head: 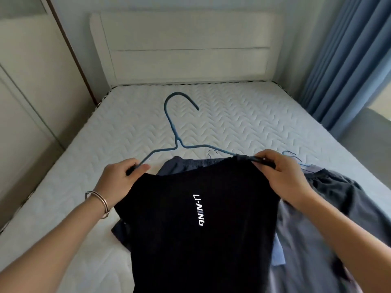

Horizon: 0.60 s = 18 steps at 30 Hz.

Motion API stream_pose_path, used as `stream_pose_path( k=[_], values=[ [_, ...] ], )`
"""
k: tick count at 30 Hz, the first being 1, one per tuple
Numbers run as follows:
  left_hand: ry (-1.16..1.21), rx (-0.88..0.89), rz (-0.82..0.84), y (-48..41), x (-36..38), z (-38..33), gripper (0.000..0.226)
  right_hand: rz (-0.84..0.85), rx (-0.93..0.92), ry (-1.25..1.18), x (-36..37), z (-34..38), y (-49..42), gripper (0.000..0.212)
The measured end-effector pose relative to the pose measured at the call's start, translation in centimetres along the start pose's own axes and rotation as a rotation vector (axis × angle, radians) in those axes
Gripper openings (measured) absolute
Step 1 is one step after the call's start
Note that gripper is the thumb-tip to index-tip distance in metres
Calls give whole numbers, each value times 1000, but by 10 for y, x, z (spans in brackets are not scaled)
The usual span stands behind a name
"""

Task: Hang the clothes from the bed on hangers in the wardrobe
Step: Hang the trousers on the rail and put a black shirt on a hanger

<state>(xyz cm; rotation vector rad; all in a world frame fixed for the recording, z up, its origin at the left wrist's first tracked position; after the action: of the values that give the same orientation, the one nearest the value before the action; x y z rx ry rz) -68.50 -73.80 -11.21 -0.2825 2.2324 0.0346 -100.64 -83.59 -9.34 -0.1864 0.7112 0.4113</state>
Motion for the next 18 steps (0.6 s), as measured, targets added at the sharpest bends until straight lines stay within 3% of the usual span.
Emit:
stream_pose_path(
  k=[4, 13, 18],
  values=[
    [47, -39, 84, 13, -45, -28, 37, -41, -5, -37, -49, 44, 13, 13],
    [-161, 232, -420, 58, -191, -153, 34, -82, -202, -47, -157, 153, 64, 14],
    [-165, 236, -419, 83, -229, -182, 40, -232, -256, 69, -180, 185, 90, 18]
  ],
)
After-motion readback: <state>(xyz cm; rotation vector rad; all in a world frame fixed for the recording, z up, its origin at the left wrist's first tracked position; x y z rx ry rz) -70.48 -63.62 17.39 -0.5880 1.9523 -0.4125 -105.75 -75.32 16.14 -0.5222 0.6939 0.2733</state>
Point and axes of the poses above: each hand's wrist, its own y-axis away from the middle knuckle, its own x-axis out of the palm, z = x × y, the point moved 5 cm from there along -y, towards the middle knuckle, and after that the axes turned 13 degrees about z, right-handed, at the moved point
